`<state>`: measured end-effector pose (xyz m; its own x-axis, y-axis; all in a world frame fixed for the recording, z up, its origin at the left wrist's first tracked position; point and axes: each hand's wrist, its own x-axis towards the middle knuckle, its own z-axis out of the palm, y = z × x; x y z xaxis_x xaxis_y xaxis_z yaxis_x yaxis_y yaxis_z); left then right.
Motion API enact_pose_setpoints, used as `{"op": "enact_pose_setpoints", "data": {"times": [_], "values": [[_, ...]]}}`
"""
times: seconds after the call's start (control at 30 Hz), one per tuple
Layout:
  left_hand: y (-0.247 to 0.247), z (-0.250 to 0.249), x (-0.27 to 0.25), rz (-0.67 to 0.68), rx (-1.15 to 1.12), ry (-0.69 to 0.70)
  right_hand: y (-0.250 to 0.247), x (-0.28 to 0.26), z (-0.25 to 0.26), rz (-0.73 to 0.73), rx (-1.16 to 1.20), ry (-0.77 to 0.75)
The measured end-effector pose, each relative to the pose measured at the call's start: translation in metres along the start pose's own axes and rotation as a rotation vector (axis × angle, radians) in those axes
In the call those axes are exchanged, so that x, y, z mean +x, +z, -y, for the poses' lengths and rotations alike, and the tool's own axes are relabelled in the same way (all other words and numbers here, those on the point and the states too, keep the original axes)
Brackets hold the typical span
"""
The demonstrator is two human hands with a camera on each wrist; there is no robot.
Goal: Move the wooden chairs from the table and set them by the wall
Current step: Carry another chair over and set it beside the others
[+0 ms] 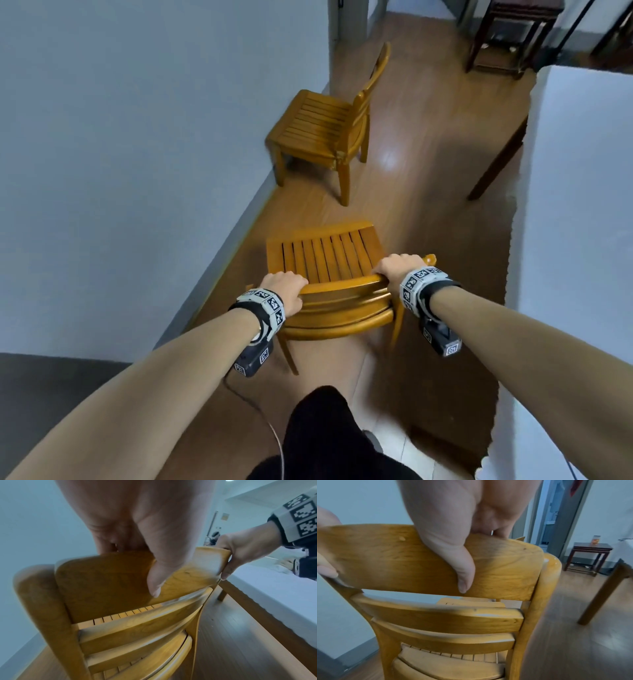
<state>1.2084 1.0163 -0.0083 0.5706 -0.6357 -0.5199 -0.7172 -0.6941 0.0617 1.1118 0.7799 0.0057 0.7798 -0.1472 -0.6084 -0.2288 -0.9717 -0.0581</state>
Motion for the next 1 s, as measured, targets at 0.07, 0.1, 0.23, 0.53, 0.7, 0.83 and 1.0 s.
{"op": "enact_pose_setpoints", "data": {"times": [0.07, 0.1, 0.23, 0.53, 0.7, 0.83, 1.0], "values": [[-0.021, 0.004, 0.029, -0.011, -0.013, -0.030, -0.031, 0.034, -0.015, 0.002, -0.036, -0.036], [-0.026, 0.005, 0.034, -0.004, -0.012, -0.031, -0.038, 0.039, -0.019, 0.001, -0.034, -0.038], [-0.072, 0.025, 0.097, -0.081, -0.068, -0.076, -0.110, 0.109, -0.045, -0.044, -0.103, -0.066], [-0.140, 0.047, 0.184, -0.134, -0.184, -0.243, -0.228, 0.205, -0.074, -0.028, -0.241, -0.194], [-0.160, 0.053, 0.206, -0.125, -0.208, -0.389, -0.259, 0.240, -0.081, 0.008, -0.237, -0.329], [-0.166, 0.045, 0.212, -0.078, -0.252, -0.493, -0.263, 0.255, -0.093, 0.041, -0.249, -0.419], [-0.161, 0.012, 0.208, -0.020, -0.255, -0.559, -0.247, 0.260, -0.117, 0.117, -0.207, -0.511]]}}
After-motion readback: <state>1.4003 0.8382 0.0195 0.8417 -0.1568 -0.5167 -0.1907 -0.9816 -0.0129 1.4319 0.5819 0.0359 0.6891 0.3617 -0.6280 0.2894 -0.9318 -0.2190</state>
